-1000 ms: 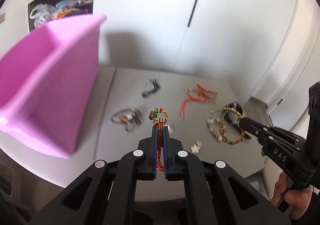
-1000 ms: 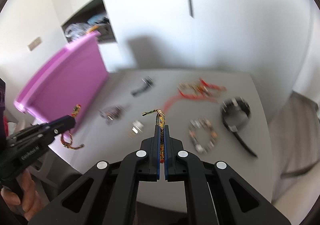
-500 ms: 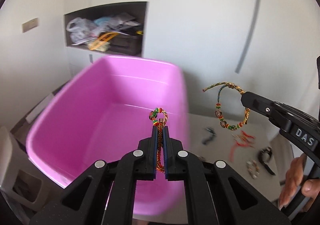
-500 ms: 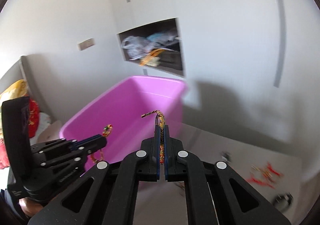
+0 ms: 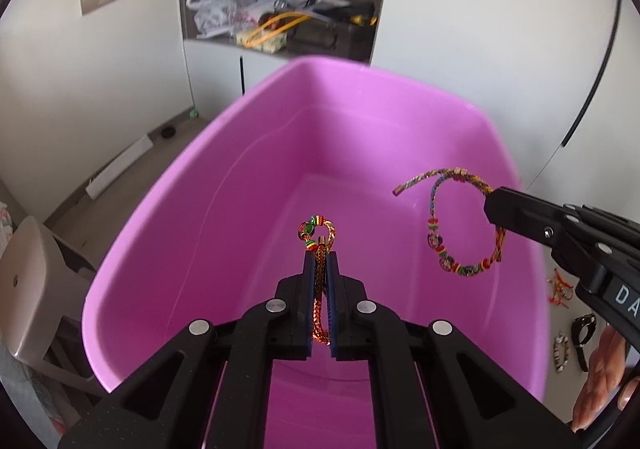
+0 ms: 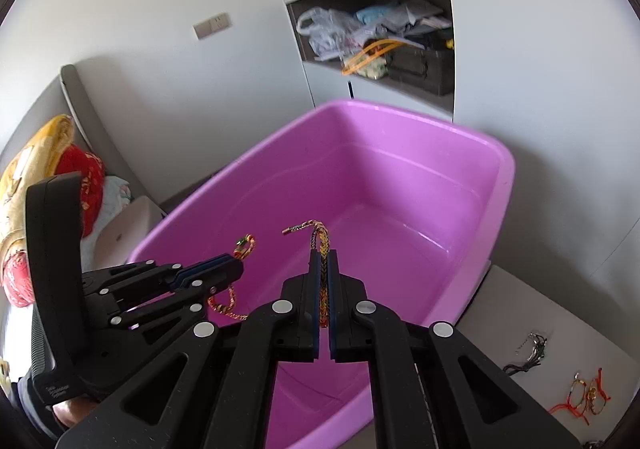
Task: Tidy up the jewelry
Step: 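Carry both bracelets over the pink tub and open both tools, then move both tools back over the table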
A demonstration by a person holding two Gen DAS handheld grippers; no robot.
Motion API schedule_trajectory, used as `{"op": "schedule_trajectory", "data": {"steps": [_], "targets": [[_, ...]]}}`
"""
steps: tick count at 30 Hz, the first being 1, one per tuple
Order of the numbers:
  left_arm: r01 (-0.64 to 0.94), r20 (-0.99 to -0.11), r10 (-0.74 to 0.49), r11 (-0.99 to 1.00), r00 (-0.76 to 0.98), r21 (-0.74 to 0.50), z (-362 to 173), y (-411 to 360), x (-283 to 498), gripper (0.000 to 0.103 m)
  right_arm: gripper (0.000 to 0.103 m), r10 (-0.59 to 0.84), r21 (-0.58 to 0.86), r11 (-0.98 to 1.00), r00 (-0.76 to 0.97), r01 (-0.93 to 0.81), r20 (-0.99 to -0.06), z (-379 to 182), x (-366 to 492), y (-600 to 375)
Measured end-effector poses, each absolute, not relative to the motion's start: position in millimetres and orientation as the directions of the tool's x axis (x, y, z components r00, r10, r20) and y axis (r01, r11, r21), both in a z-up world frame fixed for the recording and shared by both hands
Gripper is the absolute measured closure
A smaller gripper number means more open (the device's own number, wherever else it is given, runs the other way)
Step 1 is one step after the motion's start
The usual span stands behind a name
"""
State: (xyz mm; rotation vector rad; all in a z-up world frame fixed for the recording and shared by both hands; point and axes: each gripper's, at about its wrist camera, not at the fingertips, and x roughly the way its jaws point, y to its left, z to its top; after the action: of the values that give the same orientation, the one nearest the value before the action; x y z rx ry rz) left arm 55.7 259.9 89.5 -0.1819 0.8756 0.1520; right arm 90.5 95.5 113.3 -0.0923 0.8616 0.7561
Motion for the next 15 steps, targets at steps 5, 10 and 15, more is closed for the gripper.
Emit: {"op": "schedule_trajectory", "data": {"steps": [5, 10, 15], "targets": [[-0.229, -0.794, 0.074, 0.97, 0.603, -0.084, 80.1, 264.2, 62.0, 0.095, 0.1, 0.529, 0.203, 0.759, 0.404, -0.619, -0.746, 103.2, 95.4, 102.0], [-0.249, -0.743, 0.132, 0.967, 0.656, -0.048, 93.7, 261.5, 51.3, 0.02, 0.066, 0.5, 0.166, 0.775, 0.433, -0.609, -0.75, 100.9, 95.4, 99.0], [-0.253, -0.735, 0.168, 0.967, 0.657, -0.006, 93.6, 256.4, 47.3, 0.019, 0.066, 0.493, 0.158, 0.784, 0.446, -0.601, -0.748, 100.5, 95.4, 95.6]]}}
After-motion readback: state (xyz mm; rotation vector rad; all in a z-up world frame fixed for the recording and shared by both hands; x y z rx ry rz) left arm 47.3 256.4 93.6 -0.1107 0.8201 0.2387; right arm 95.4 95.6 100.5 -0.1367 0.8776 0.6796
